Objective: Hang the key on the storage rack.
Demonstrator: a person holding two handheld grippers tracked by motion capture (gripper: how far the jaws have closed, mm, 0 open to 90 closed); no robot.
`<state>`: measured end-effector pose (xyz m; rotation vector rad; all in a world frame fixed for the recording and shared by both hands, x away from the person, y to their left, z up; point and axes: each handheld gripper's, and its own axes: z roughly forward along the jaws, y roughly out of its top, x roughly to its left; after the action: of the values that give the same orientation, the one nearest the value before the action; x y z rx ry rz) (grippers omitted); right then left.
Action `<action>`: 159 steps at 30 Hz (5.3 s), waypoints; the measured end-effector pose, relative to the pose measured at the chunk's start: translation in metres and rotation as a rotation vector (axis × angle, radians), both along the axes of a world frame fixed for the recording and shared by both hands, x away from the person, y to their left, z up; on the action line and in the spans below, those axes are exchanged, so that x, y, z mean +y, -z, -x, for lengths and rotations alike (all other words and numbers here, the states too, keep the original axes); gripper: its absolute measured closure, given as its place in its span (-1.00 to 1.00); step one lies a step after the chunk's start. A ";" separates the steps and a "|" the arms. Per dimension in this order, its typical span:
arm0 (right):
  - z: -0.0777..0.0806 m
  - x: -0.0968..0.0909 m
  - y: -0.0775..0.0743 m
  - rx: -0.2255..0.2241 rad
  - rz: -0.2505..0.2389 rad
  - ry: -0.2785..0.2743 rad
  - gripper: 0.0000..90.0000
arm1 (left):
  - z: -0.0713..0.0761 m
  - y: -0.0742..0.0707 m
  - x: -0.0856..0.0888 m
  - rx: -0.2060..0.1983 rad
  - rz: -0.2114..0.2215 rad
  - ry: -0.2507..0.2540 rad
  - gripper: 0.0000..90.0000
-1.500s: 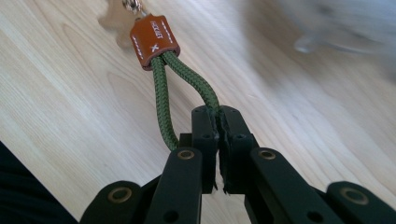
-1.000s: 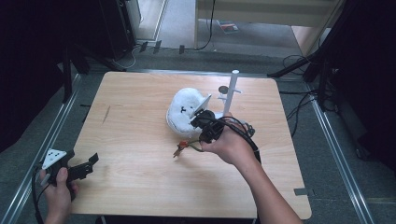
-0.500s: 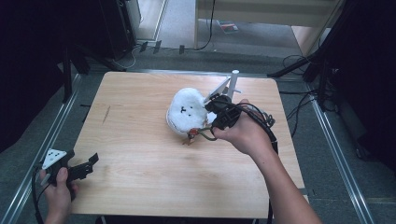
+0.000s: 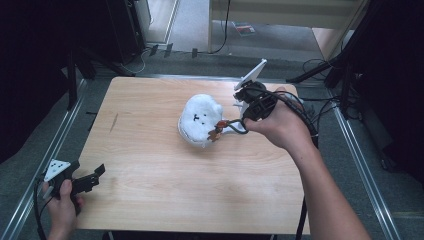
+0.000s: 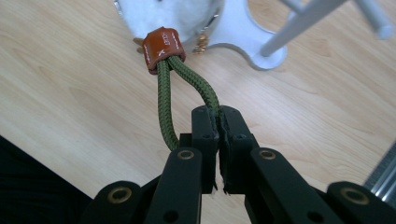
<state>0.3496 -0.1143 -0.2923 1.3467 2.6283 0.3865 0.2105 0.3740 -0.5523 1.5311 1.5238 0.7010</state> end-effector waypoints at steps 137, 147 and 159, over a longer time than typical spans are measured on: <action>0.013 -0.104 0.086 -0.037 -0.026 0.261 -1.00 | 0.001 0.000 0.001 -0.003 0.008 -0.011 -0.91; 0.043 -0.132 0.128 -0.060 -0.096 0.297 -1.00 | 0.001 0.000 0.000 0.001 0.004 -0.009 -0.91; 0.066 -0.157 0.181 -0.137 -0.133 0.350 -1.00 | 0.001 0.000 0.000 -0.002 0.000 -0.010 -0.91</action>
<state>0.2834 -0.2716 -0.4738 1.7153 2.2338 0.5845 0.2099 0.3735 -0.5525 1.5234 1.5316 0.7081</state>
